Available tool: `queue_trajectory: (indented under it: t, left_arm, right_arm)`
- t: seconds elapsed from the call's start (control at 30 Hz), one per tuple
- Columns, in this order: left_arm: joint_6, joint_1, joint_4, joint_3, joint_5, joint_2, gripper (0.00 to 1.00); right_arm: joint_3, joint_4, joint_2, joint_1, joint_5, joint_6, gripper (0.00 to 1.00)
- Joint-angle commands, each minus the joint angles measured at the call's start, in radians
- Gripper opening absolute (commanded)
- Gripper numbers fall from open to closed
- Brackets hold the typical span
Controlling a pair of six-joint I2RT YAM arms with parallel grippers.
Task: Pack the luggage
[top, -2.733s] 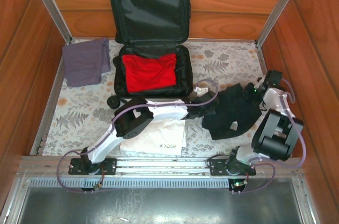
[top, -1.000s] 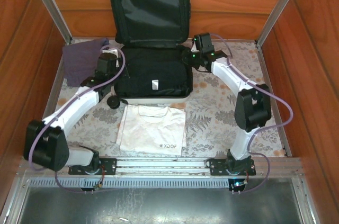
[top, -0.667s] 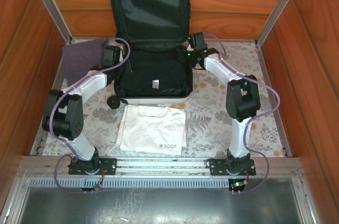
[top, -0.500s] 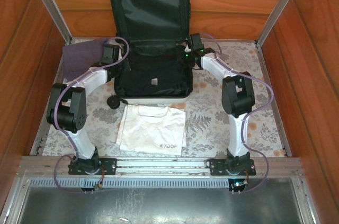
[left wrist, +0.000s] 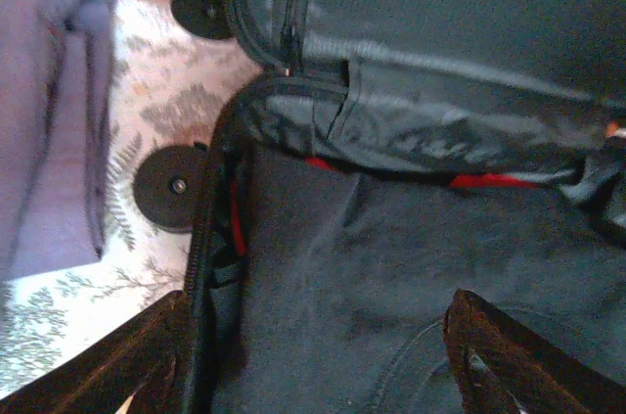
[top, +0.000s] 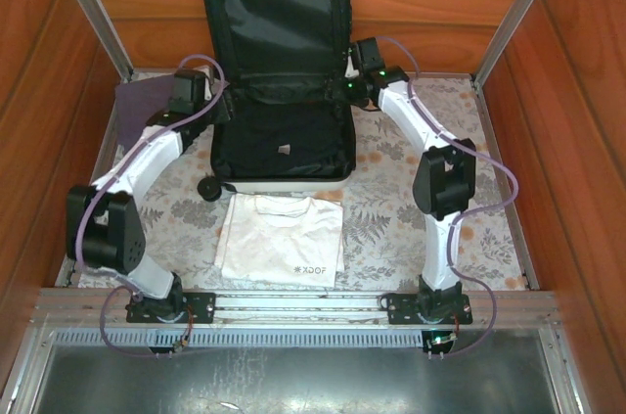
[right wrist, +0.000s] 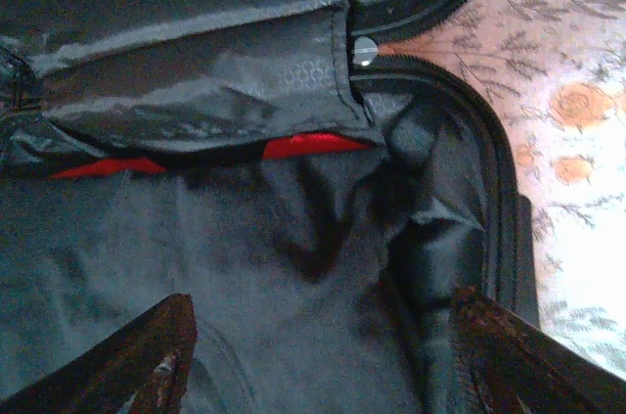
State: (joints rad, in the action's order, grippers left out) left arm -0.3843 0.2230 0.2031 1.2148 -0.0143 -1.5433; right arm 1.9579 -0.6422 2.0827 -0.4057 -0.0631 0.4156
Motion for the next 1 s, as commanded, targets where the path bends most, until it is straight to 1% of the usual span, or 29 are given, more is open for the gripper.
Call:
queue_trajectory:
  t: [0.0, 0.1, 0.17, 0.23, 0.3, 0.4, 0.47, 0.57, 0.63, 0.73, 0.8, 0.87, 0.97]
  left_arm:
    - [0.032, 0.000, 0.114, -0.006, 0.087, 0.116, 0.71]
    - [0.038, 0.000, 0.187, -0.066, 0.121, 0.256, 0.71]
    - [0.029, 0.002, 0.218, -0.140, 0.126, 0.375, 0.71]
    - [-0.006, 0.003, 0.244, -0.233, 0.111, 0.507, 0.71]
    - [-0.062, 0.008, 0.290, -0.320, 0.084, 0.638, 0.71]
    - [-0.152, 0.024, 0.380, -0.413, 0.044, 0.787, 0.71]
    - [-0.208, 0.044, 0.434, -0.462, 0.036, 0.857, 0.71]
    - [-0.289, 0.097, 0.506, -0.520, 0.031, 0.911, 0.71]
    - [-0.335, 0.153, 0.531, -0.555, 0.034, 0.921, 0.71]
    - [-0.410, 0.247, 0.547, -0.611, 0.051, 0.914, 0.71]
    - [-0.461, 0.306, 0.548, -0.647, 0.070, 0.899, 0.71]
    - [-0.502, 0.347, 0.547, -0.674, 0.088, 0.879, 0.71]
    - [-0.531, 0.371, 0.539, -0.706, 0.111, 0.850, 0.72]
  right_arm:
    - [-0.034, -0.080, -0.108, -0.001, 0.000, 0.003, 0.77]
    - [-0.132, -0.088, -0.217, -0.001, -0.026, 0.015, 0.77]
    - [-0.244, -0.074, -0.311, -0.001, -0.047, 0.024, 0.77]
    - [-0.378, -0.041, -0.410, -0.001, -0.071, 0.040, 0.77]
    - [-0.522, -0.012, -0.554, -0.002, -0.104, 0.064, 0.78]
    - [-0.715, 0.003, -0.713, -0.012, -0.150, 0.107, 0.80]
    - [-0.832, 0.006, -0.804, -0.033, -0.167, 0.136, 0.80]
    - [-1.002, 0.016, -0.920, -0.081, -0.160, 0.190, 0.80]
    - [-1.104, 0.043, -0.977, -0.116, -0.161, 0.242, 0.80]
    - [-1.247, 0.133, -1.032, -0.187, -0.159, 0.335, 0.81]
    - [-1.306, 0.179, -1.030, -0.239, -0.131, 0.378, 0.81]
    - [-1.337, 0.226, -1.005, -0.274, -0.120, 0.399, 0.82]
    - [-1.352, 0.289, -0.928, -0.302, -0.115, 0.402, 0.83]
